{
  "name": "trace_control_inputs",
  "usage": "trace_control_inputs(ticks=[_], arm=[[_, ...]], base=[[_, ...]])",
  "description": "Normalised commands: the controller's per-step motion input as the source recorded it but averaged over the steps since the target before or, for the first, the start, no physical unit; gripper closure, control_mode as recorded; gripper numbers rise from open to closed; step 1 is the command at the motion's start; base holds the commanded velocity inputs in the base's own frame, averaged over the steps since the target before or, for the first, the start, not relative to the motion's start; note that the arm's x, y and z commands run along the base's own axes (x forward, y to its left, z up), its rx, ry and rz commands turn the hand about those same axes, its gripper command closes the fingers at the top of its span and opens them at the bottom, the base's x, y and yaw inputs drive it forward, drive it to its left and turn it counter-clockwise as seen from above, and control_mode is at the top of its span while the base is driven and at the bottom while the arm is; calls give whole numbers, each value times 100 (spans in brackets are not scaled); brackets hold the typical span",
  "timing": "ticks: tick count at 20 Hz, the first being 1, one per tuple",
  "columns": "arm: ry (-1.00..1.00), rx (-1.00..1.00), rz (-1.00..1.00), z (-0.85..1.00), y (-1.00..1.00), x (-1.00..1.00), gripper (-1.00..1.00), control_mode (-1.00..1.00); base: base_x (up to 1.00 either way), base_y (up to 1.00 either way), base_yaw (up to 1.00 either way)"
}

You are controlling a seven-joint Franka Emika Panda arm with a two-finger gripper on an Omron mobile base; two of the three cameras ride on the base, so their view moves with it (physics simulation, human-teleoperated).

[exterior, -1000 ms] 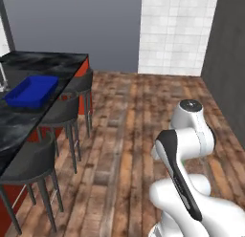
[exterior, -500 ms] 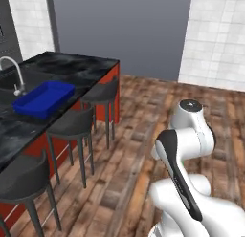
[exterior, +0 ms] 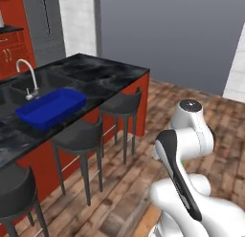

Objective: There is a tray on the dining counter. Grab the cup, mug, and pitcher and place them on the tray. The pitcher may be placed next to the tray if it cannot fit the tray.

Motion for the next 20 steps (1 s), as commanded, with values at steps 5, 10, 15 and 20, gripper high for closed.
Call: trace_control_inputs(ticks=[5, 10, 15, 20], arm=[[0, 0, 0, 0, 0, 0, 100, 100], [0, 0, 0, 0, 0, 0, 100, 100], [0, 0, 0, 0, 0, 0, 100, 100], [0, 0, 0, 0, 0, 0, 100, 100]], base=[[78, -70, 43], [76, -55, 41], [78, -22, 34], [86, 0, 19]])
